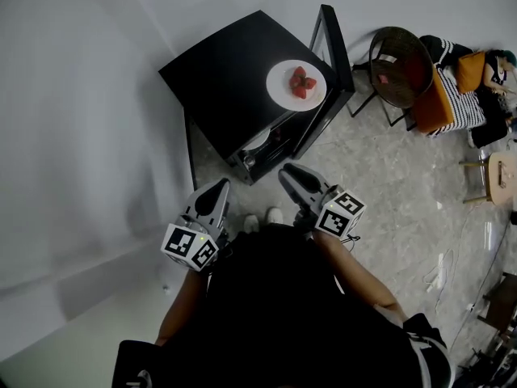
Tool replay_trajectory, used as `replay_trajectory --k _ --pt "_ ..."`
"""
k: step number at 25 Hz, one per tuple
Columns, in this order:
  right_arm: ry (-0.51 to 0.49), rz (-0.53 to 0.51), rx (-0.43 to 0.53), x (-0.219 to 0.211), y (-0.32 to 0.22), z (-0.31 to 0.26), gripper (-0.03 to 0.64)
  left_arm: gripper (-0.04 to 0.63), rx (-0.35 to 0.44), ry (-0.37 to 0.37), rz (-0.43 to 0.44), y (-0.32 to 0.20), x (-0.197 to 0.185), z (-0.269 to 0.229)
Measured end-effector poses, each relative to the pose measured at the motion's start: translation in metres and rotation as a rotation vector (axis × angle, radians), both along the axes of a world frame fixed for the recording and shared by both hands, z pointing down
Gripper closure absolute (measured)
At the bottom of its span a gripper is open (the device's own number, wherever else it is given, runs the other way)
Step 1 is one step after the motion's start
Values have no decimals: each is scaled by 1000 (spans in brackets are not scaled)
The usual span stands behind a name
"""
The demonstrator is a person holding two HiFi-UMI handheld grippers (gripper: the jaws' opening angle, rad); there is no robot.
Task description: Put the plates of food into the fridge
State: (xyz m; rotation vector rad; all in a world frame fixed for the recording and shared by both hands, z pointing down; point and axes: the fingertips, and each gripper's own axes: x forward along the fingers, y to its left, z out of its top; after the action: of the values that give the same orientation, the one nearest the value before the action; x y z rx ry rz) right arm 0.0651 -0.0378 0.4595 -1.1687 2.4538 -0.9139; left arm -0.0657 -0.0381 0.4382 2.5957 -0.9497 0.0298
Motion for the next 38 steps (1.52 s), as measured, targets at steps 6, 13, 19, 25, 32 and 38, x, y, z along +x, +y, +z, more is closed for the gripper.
replay_trajectory --k 6,13,19,25,32,38 --pt "-60 -18 2 -1 12 -10 525 572 -17 -22 54 5 12 4" --pt "-99 17 -11 15 11 -6 525 572 -21 21 62 -1 19 1" --pt "-108 43 -30 28 5 2 525 572 -15 4 77 -7 28 5" --pt "-163 72 -48 43 -9 -4 525 572 -17 -17 87 -17 34 9" --pt "-241 127 -93 73 -39 -3 523 572 -15 -17 70 -34 41 5" --pt "-329 169 -136 93 -74 4 523 572 -18 -22 40 -56 41 3"
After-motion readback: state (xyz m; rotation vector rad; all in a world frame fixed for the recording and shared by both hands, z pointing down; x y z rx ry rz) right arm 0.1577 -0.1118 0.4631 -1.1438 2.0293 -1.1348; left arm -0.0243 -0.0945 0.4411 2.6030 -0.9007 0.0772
